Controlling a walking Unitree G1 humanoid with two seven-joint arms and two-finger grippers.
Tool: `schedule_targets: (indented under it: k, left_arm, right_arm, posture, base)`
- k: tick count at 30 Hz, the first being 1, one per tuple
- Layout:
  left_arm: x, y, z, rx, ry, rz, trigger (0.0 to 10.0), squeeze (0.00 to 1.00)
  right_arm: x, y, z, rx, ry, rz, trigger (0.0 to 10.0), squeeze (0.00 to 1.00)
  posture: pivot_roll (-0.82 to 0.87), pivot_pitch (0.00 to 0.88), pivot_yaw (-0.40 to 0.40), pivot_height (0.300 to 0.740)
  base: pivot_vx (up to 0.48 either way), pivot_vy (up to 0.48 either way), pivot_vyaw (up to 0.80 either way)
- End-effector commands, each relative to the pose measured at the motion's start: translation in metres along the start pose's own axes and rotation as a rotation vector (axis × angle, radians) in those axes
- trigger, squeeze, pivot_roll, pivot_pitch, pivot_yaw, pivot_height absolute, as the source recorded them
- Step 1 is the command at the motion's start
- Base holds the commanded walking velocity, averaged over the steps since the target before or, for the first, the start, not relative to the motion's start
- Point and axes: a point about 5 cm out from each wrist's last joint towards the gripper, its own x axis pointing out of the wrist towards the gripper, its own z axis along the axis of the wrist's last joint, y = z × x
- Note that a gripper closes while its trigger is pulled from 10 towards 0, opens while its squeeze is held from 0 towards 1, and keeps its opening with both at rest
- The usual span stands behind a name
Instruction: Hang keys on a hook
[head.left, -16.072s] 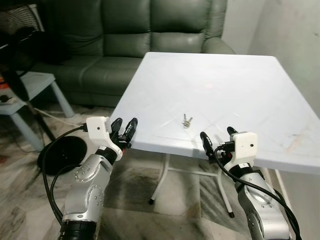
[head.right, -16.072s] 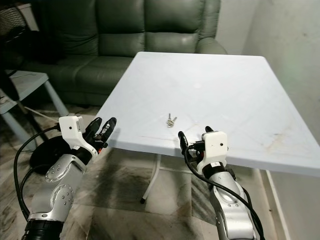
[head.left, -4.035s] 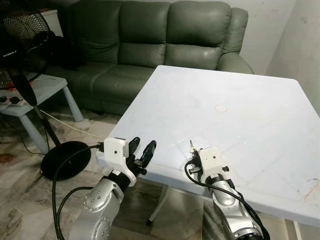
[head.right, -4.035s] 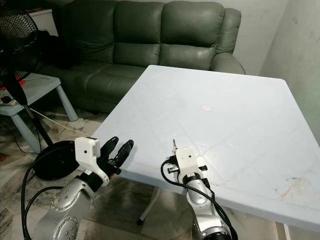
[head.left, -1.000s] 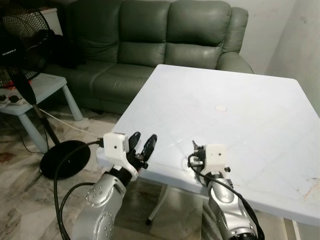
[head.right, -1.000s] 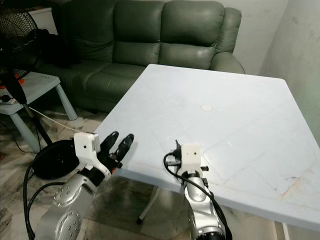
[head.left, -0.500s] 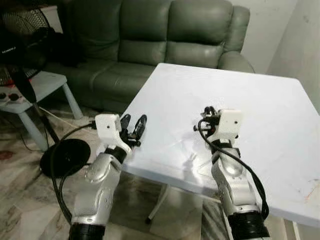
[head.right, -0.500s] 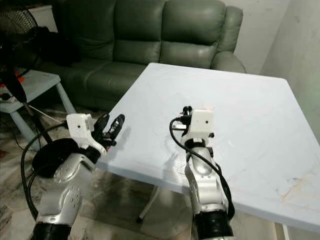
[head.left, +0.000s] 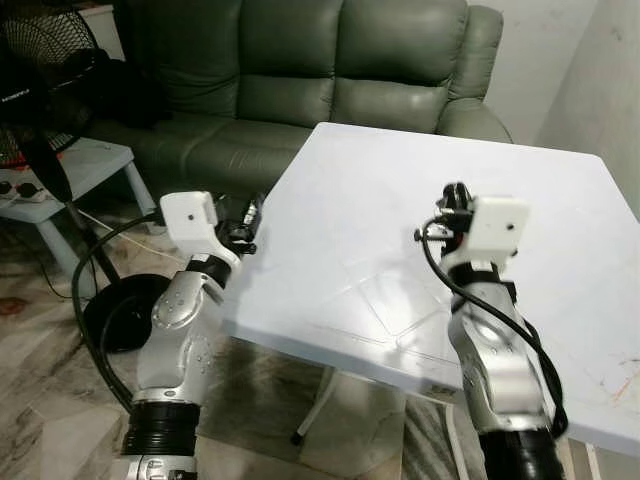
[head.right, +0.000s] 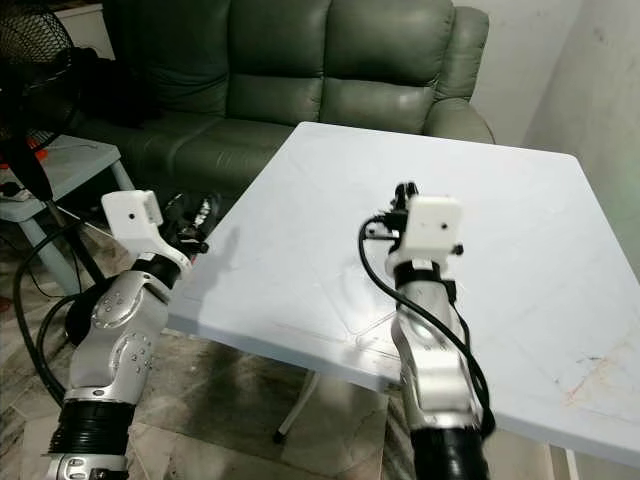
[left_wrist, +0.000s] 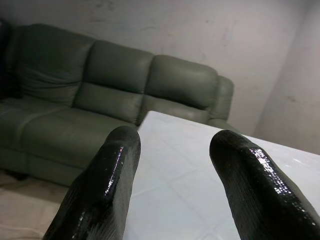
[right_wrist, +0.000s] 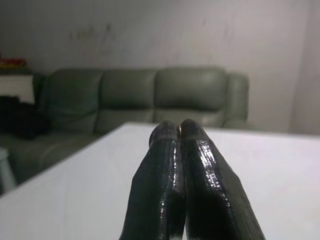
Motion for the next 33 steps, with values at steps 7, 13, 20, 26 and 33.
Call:
schedule_targets:
  k: [7, 13, 20, 26, 33]
  left_arm:
    - [-0.026, 0.017, -0.015, 0.011, 0.051, 0.037, 10.0, 0.0]
    - [-0.032, 0.022, -0.019, 0.002, 0.063, 0.057, 10.0, 0.0]
    - [-0.026, 0.023, -0.017, -0.008, 0.053, 0.068, 10.0, 0.0]
    - [-0.022, 0.022, -0.019, -0.021, 0.057, 0.075, 10.0, 0.0]
    - [-0.015, 0.019, -0.022, -0.028, 0.068, 0.066, 10.0, 0.0]
  right_arm:
    - [-0.032, -0.007, -0.017, 0.067, 0.043, 0.041, 10.0, 0.0]
    - [-0.037, -0.003, -0.022, 0.062, 0.064, 0.088, 10.0, 0.0]
    - [-0.032, -0.001, -0.024, 0.019, 0.068, 0.122, 10.0, 0.0]
    - [-0.032, -0.003, -0.033, -0.012, 0.115, 0.131, 10.0, 0.0]
    - [-0.022, -0.006, -0.039, -0.025, 0.175, 0.13, 10.0, 0.0]
  posture:
    - [0.14, 0.0, 0.038, 0.74]
    - [0.15, 0.0, 0.033, 0.74]
    - [0.15, 0.0, 0.032, 0.74]
    - [0.16, 0.0, 0.024, 0.74]
    - [0.15, 0.0, 0.024, 0.74]
  base:
    - [0.0, 0.0, 0.0]
    - [0.0, 0.0, 0.0]
    - [0.0, 0.0, 0.0]
    - [0.0, 0.0, 0.0]
    - [0.0, 0.0, -0.33]
